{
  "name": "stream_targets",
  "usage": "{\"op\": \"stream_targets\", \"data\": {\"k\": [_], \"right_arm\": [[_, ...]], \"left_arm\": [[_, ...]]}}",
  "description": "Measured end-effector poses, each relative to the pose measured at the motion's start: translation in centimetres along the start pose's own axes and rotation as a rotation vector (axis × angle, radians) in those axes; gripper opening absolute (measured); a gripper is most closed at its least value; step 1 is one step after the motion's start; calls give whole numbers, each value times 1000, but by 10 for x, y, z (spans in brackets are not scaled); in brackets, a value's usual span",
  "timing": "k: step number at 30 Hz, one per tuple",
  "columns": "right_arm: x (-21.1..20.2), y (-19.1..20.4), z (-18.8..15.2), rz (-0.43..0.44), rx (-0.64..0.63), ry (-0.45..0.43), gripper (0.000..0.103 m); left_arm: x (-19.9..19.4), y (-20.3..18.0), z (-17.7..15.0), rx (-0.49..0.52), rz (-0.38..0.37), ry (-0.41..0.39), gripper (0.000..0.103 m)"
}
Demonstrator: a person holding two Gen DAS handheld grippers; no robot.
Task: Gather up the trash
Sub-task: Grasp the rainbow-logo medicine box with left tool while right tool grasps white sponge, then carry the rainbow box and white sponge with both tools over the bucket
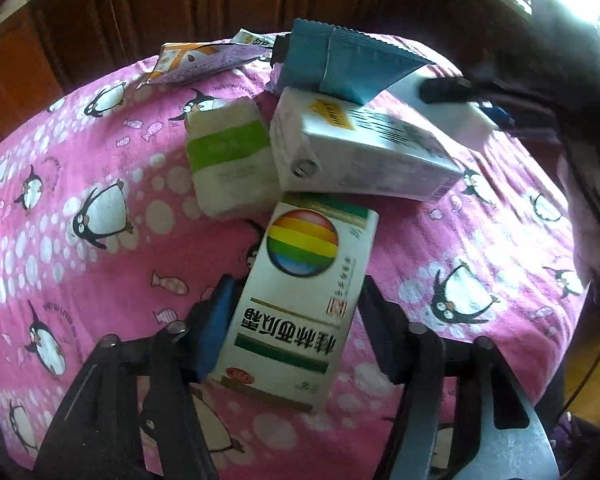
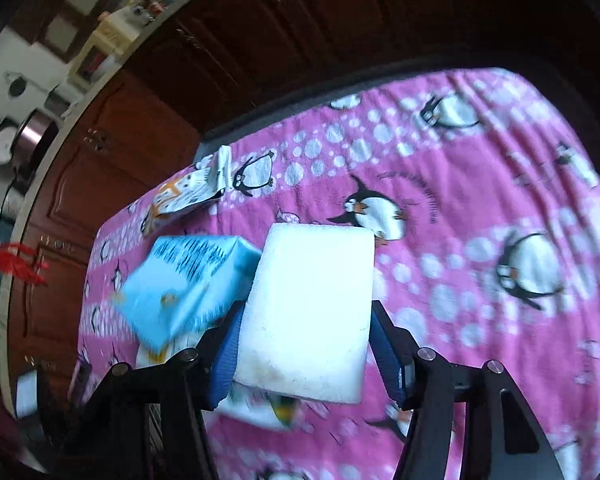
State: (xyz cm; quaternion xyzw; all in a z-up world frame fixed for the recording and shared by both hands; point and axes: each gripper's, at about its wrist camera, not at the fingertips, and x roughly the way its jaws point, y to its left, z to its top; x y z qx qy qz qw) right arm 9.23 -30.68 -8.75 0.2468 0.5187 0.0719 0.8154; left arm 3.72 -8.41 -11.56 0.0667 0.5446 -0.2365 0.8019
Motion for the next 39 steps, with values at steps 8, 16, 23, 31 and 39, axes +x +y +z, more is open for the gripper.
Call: {"op": "stream_targets", "data": {"k": [8,16,23,31,39], "right_arm": [[-56,-17,-44,17,-11,-65,58],[-84,-20,-77,23,-33,-103,58],[-106,-30,-92,14,-28,-136,58],[-135,-60,-101,-4,36,-190,58],[-164,-95,-108,-37,97,-248,58]], "left_arm": [[-33,-5,-19,-5,-31,-36,51],[-61,-55,-28,68,-54,-83,49],[-69,-88,-19,114,-84,-115,49],[-68,-117,-9,169,-107,-131,49],[-70,-156,14,228,-131,-159,49]]}}
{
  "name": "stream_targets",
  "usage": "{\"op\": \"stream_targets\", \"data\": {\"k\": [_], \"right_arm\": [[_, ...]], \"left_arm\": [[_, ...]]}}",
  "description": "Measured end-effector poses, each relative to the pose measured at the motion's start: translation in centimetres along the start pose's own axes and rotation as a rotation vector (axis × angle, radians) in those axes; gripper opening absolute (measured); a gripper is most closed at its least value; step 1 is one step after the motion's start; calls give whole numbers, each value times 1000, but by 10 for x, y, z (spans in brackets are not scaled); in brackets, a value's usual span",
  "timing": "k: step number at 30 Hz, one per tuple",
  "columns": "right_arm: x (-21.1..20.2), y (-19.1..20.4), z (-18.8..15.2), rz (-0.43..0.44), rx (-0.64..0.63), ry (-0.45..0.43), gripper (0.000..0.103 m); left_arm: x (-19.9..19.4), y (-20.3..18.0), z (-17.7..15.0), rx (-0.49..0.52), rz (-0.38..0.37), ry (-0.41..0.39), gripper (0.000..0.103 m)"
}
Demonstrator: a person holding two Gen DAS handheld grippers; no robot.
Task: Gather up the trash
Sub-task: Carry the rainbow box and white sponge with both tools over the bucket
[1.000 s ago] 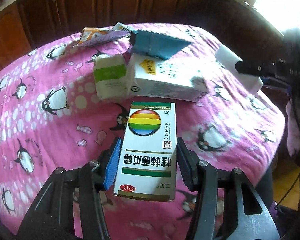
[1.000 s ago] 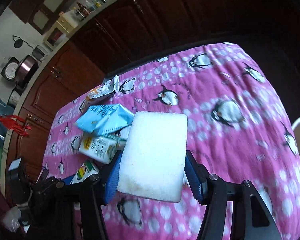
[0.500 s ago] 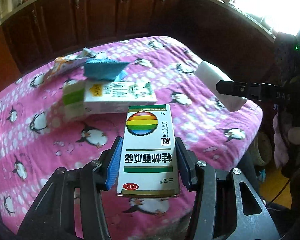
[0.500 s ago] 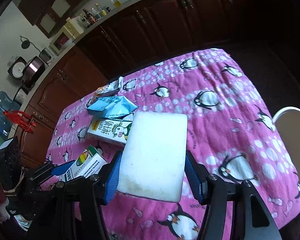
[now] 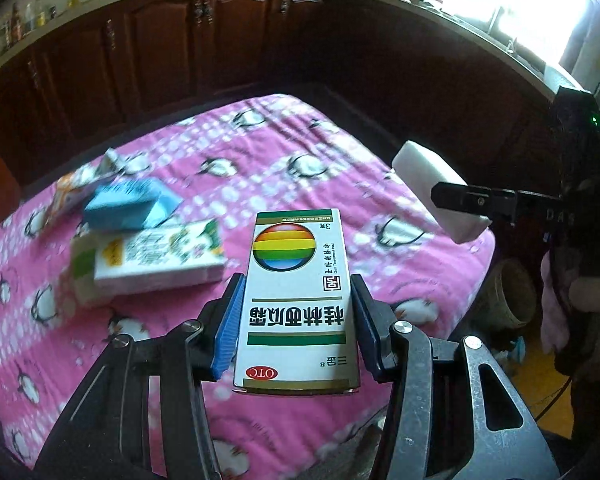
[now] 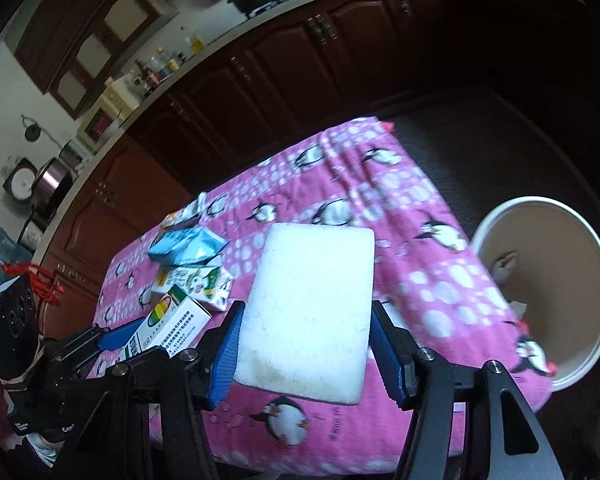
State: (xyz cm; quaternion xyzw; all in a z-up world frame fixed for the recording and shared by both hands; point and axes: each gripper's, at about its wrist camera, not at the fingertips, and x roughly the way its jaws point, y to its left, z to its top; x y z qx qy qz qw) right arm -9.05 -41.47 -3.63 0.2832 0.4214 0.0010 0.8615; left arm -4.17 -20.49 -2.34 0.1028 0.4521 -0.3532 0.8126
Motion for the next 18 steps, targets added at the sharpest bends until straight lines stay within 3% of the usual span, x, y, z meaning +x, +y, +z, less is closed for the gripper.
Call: {"op": "stream_targets", "data": {"k": [18], "right_arm": [[-64,-111,-4,-149,206,-98,58]], "left_arm": [[52,-87,72,153,-95,9,49]]}}
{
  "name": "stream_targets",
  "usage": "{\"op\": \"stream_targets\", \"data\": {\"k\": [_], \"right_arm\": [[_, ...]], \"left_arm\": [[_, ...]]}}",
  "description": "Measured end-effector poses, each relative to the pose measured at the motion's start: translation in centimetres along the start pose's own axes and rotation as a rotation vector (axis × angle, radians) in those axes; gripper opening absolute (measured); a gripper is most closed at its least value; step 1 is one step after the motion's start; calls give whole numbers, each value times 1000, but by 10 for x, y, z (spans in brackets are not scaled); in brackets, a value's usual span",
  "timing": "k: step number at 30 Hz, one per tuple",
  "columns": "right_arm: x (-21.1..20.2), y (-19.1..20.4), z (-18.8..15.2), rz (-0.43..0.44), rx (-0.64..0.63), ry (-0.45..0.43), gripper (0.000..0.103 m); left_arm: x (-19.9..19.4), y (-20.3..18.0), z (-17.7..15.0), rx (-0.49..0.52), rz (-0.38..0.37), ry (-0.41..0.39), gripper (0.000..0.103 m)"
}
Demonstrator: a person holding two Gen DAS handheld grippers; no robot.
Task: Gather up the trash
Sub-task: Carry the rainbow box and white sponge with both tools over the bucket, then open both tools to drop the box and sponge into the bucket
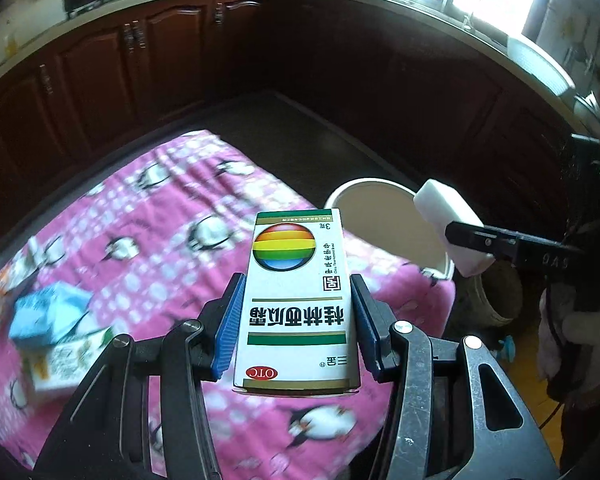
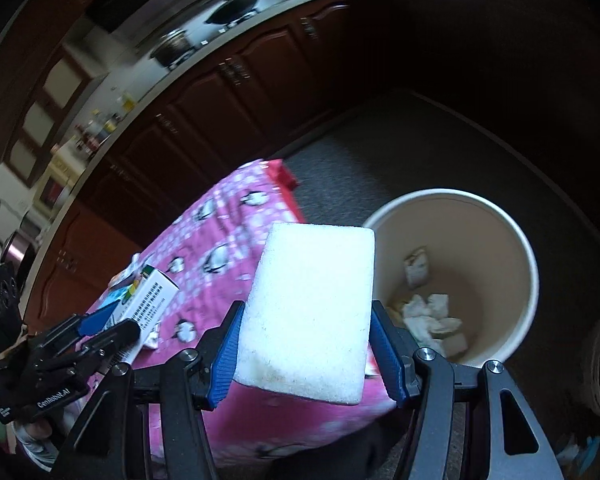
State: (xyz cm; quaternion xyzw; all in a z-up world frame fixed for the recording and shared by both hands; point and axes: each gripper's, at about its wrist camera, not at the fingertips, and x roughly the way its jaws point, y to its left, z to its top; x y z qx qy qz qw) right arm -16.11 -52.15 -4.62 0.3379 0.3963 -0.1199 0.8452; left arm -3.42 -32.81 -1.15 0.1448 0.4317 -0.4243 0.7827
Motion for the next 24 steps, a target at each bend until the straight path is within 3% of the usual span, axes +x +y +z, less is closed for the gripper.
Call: {"op": "stream_targets", "data": {"k": [13,24], "right_arm": [[14,-76,-4,-91,147,49,58],[40,-109,-12,-143,208,100,59]], "left_arm": [[79,-63,39,67,-93,74,49],[130,-73,48,23,-113,123,49]]}}
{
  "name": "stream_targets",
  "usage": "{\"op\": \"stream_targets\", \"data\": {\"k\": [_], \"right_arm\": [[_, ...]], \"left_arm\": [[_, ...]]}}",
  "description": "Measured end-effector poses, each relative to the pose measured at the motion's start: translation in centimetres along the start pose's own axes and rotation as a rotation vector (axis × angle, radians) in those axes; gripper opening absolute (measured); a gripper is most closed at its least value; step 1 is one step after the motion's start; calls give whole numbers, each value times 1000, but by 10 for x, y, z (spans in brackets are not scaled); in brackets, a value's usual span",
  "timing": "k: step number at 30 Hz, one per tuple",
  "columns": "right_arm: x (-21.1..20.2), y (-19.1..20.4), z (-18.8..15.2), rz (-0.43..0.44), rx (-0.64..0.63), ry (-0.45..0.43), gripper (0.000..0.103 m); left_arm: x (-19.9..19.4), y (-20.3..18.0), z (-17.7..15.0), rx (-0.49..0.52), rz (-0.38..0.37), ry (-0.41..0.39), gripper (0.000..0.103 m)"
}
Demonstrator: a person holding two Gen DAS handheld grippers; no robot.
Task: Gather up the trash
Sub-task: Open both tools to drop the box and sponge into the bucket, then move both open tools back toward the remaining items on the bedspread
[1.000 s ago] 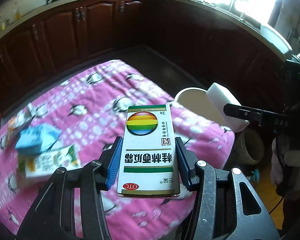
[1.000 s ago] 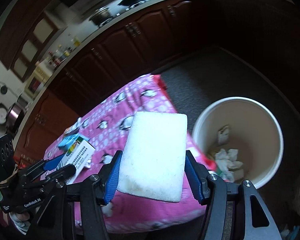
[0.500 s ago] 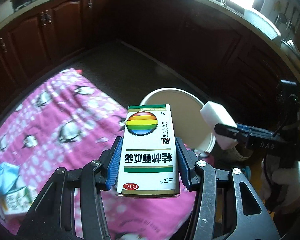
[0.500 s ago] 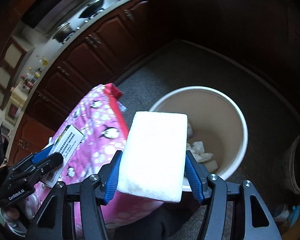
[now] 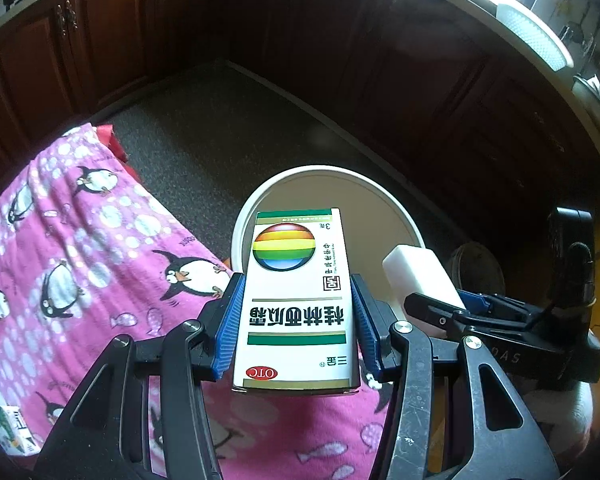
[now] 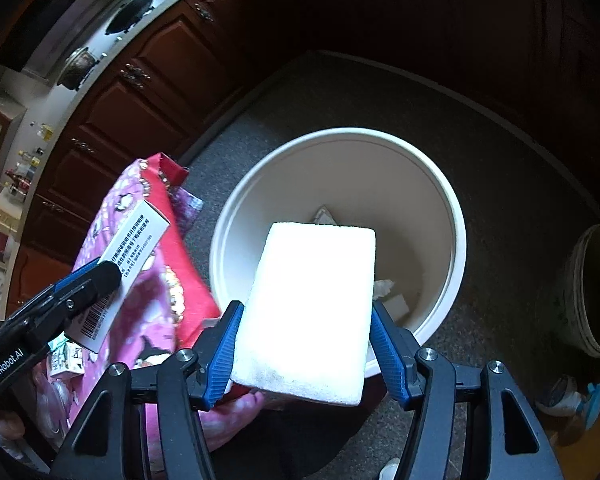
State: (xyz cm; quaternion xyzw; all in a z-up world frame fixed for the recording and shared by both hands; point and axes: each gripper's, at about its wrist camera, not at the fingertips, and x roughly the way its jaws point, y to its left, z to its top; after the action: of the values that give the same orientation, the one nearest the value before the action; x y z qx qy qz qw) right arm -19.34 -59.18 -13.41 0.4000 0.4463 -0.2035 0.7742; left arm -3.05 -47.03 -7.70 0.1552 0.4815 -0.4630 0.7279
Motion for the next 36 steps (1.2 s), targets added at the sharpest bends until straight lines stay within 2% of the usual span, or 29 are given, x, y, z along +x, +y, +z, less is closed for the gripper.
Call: {"op": "stream_targets", "data": {"k": [4,6,7,11,13,26,36], "right_arm": [[8,-5,1,-9,28,9,63],[11,-5,1,-16,35,15,70],[12,-6,0,-21,37,19,70],[14,-5,-5,-23,33,32,71],[15,-6,-6,-25,33,35,71],[4,13,-7,-19,10,20,71],[-19,45,-7,15,-56,-25,71]], "left_arm": [[6,2,0,-10,-8,-1,50],[8,2,0,-15,-9,5,50],[7,2,-2,-17,-12,12,50],[12,7,-3,-28,-4,21,53],[9,10,-5,-46,-14,21,59],[-20,23,-15,-67,-25,-8,60],[-58,33,-40,-76,27,-45,60]]}}
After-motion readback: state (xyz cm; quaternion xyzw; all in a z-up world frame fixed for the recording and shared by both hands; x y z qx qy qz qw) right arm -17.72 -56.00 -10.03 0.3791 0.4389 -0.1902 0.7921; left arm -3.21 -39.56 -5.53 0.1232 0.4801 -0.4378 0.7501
